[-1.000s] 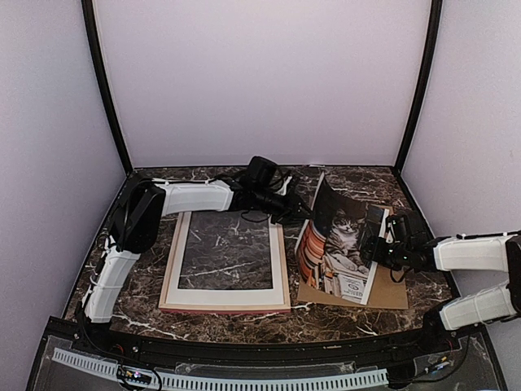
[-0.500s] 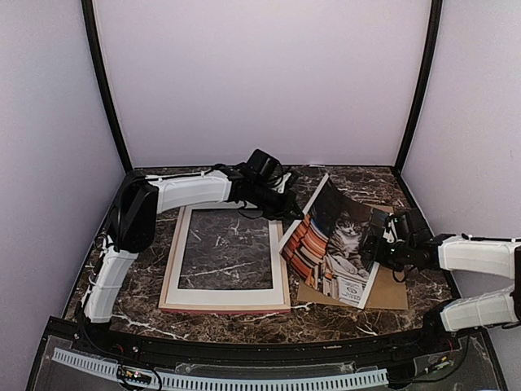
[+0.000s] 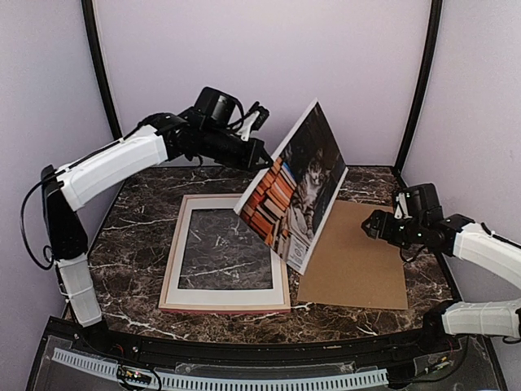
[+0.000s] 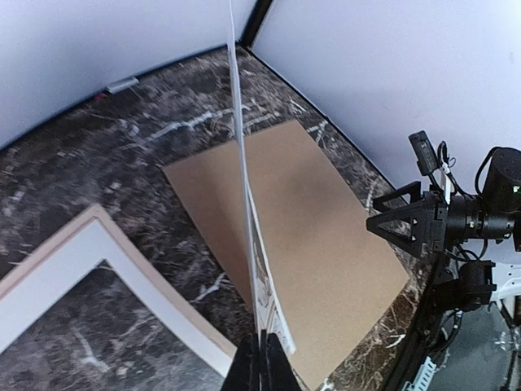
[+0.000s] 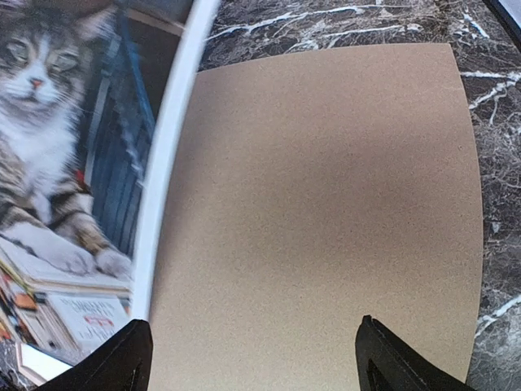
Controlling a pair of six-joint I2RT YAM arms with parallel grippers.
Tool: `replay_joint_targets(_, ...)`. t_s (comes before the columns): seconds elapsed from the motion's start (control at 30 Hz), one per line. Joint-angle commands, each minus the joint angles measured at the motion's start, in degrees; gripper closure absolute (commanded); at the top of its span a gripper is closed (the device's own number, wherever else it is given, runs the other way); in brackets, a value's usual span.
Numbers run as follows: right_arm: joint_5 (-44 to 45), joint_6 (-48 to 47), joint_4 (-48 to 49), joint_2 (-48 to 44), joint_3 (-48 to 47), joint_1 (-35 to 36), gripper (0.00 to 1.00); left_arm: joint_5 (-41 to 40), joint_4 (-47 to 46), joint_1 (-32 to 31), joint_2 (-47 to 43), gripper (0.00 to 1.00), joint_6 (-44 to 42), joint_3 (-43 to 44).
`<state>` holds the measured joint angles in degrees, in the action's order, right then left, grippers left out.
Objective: Put the photo into the frame
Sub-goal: Pick up the photo from the backboard, then turn over the photo.
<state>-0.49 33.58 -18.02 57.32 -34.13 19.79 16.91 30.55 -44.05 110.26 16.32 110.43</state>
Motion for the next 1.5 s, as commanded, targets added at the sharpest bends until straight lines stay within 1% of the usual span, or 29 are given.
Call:
replay_joint_targets(0.0, -0.72, -1.13, -1.82, 0.15, -2.96, 0.4, 0.12, -16.79, 9.29, 0.57, -10.4, 1.0, -8.25, -1.27)
replay_joint_targets(0.03, -1.05, -1.08, -1.71, 0.58, -3.22, 0.42, 0.13, -21.03, 11.34, 0.56, -12.8, 1.0, -8.94, -0.99)
replay_joint_targets(0.17, -2.24, -1.1, -0.85, 2.39, -3.98, 0.42, 0.13, -30.81, 18.37, 0.54, -17.24, 1.0, -10.81, 2.1)
replay_joint_targets(0.23, -2.75, -0.94, -0.21, 3.31, -4.25, 0.42, 0.13, -33.52, 20.36, 0.17, -18.45, 1.0, -11.02, 2.95)
replay_joint_targets(0.3, -3.7, -0.82, 0.38, 4.25, -4.56, 0.41, 0.13, -34.28, 20.69, -0.94, -18.74, 1.0, -11.16, 3.12)
replay_joint_targets(0.4, -5.85, -0.53, 1.13, 5.56, -5.44, 0.41, 0.13, -32.69, 19.98, -4.17, -16.5, 1.0, -11.53, 3.62)
replay_joint_targets(0.47, -6.86, -0.37, 1.27, 5.81, -6.11, 0.42, 0.13, -31.02, 19.45, -6.33, -12.91, 1.0, -11.52, 5.02)
replay_joint_targets(0.6, -7.15, -0.07, 0.21, 4.74, -7.82, 0.42, 0.11, -25.05, 15.91, -10.05, -4.5, 1.0, -9.96, 8.35)
replay_joint_targets(0.67, -7.13, 0.28, -0.16, 3.66, -8.54, 0.42, 0.1, -22.43, 14.18, -11.62, 1.18, 1.0, -8.3, 10.08)
replay_joint_targets(0.7, -7.26, 0.74, -0.25, 3.23, -8.84, 0.34, 0.09, -20.64, 13.3, -12.4, 2.46, 1.0, -6.51, 10.44)
replay_joint_targets(0.8, -8.71, 2.24, 0.37, 2.29, -9.43, 0.29, 0.07, -16.66, 7.68, -13.52, 7.65, 1.0, -2.43, 8.71)
replay_joint_targets(0.87, -9.54, 3.68, 1.12, 1.73, -9.4, 0.22, 0.06, -13.8, 3.36, -14.2, 9.66, 1.0, 0.55, 5.04)
replay_joint_targets(1.0, -9.28, 5.95, 3.1, 1.09, -8.39, -0.09, 0.05, -11.85, -5.51, -15.1, 11.6, 1.0, 6.58, -0.37)
replay_joint_targets(1.1, -9.59, 7.52, 5.33, 2.03, -7.57, -0.29, 0.05, -9.88, -12.7, -15.71, 12.39, 1.0, 9.86, -3.95)
replay_joint_targets(1.17, -10.65, 8.74, 7.38, 3.51, -6.74, -0.28, 0.06, -8.49, -15.52, -15.93, 13.1, 1.0, 11.87, -5.57)
replay_joint_targets(1.3, -13.48, 11.66, 12.28, 6.08, -4.69, -0.24, 0.07, -7.77, -18.39, -16.42, 14.37, 1.0, 13.94, -7.21)
replay_joint_targets(1.47, -14.55, 13.16, 15.23, 8.95, -4.35, 0.39, 0.09, -7.69, -20.68, -17.2, 15.37, 1.0, 15.72, -8.38)
